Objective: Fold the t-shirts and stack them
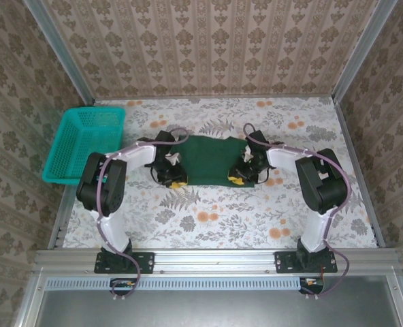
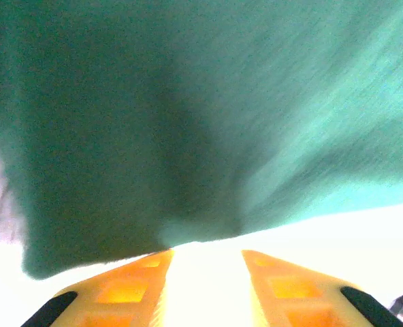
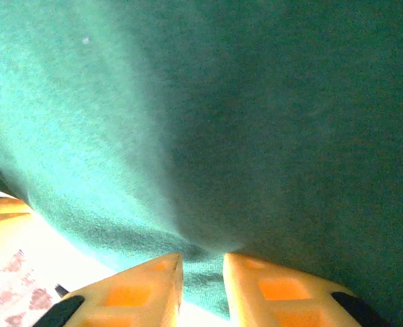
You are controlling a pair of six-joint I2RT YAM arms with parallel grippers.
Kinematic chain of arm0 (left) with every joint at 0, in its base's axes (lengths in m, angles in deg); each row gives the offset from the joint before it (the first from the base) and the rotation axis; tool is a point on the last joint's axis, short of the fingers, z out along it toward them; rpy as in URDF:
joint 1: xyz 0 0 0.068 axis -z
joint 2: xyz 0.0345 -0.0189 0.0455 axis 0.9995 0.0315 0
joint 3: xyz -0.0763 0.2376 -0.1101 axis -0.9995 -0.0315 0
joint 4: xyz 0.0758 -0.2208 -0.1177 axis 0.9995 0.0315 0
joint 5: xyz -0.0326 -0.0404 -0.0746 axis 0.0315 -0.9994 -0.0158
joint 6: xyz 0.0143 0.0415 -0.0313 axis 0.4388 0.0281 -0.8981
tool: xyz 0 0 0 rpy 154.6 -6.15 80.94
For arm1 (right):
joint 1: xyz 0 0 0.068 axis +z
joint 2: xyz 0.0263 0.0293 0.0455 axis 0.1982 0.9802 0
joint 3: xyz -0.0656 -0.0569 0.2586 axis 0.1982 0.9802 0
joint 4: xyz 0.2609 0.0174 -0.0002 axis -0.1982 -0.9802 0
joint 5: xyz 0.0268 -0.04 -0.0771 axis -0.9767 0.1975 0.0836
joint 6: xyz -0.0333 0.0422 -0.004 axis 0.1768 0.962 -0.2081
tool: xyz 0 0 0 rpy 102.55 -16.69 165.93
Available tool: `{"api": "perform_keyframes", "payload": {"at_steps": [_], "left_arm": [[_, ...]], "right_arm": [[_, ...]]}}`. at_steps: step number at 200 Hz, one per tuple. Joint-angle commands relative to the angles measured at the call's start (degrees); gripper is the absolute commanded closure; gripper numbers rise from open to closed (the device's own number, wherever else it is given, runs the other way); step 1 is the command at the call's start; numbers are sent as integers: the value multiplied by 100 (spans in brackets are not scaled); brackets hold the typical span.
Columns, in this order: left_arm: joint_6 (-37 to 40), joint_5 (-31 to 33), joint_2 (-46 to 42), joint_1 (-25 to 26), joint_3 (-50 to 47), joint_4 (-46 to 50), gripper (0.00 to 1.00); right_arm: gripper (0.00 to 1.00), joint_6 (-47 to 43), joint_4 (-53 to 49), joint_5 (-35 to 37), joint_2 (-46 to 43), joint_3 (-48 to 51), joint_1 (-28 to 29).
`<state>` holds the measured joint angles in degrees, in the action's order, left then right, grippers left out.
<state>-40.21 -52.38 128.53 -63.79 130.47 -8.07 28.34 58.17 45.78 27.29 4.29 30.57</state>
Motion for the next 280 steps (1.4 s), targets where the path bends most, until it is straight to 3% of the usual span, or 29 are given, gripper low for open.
{"api": "perform_keyframes", "payload": {"at_steps": [1,25,48,82,106,133,153,182,215,249,280], "left_arm": [[141,102,-637,3,-310,319,70],[141,110,-1034,-9,2,605,64],[281,111,-776,-153,1039,943,54],[756,55,640,-314,3124,1330,50],[927,49,1756,-271,4706,1698,50],[912,-166,2854,-124,6216,2034,50],[659,-337,3206,-128,6256,1681,48],[549,8,3619,-163,6239,1480,48],[439,1752,3971,-254,6476,1973,53],[304,2092,4207,-357,6457,2123,54],[307,2287,3935,-383,6371,2111,51]], "right_arm": [[65,-342,-256,252,-333,504,96],[50,-391,-54,-43,-1047,690,148],[44,-331,55,-96,-1579,430,-50],[45,-487,-124,427,-1340,-388,-750],[56,-621,-552,566,-542,-1250,-1157],[63,-693,-990,579,351,-2096,-1219],[67,-627,-1109,546,887,-2507,-1228],[69,-667,-1360,727,1479,-2909,-1273],[70,-670,-1695,810,2071,-3367,-1513],[63,-672,-1916,758,2331,-3830,-1681],[53,-696,-1952,902,2043,-3960,-1750]]}}
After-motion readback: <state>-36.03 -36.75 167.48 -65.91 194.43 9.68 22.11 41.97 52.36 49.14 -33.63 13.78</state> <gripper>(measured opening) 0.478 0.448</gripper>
